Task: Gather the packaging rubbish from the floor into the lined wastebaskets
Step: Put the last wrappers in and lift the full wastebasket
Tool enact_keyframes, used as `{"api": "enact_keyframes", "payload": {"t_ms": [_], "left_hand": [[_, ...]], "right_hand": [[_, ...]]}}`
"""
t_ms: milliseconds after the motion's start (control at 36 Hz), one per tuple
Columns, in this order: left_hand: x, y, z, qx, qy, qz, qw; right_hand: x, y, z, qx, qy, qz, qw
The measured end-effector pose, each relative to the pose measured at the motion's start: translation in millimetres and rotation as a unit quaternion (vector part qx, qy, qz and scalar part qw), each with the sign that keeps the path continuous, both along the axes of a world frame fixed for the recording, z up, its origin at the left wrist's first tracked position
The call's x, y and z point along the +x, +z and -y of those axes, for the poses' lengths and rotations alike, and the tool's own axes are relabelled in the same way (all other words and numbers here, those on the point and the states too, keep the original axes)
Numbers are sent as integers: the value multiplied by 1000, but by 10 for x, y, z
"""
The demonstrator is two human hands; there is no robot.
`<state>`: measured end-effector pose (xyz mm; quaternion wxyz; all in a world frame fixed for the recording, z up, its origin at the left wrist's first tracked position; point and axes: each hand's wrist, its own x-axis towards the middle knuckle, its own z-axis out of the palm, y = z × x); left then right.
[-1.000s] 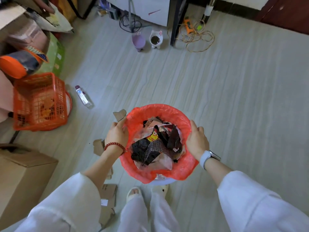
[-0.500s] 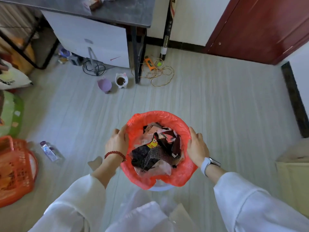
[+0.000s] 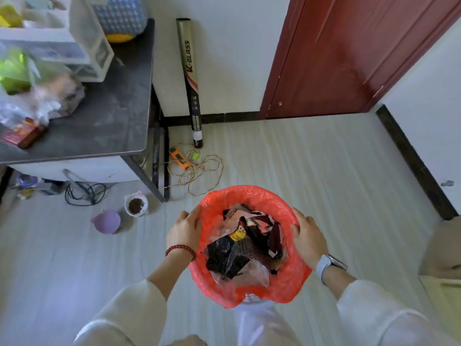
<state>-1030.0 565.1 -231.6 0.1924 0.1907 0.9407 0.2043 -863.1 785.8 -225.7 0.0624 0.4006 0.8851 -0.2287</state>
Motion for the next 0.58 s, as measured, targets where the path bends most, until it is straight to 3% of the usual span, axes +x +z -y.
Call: {"api": "enact_keyframes", "payload": {"t_ms": [278, 583], "left_hand": [[-1680, -68, -1926, -3, 23, 32, 999], [-3465, -174, -3049, 18, 39, 40, 998]], "right_hand": [[-1689, -46, -1835, -21, -19, 14, 999], [-3504, -145, -2986, -25, -11, 9, 1000]]}}
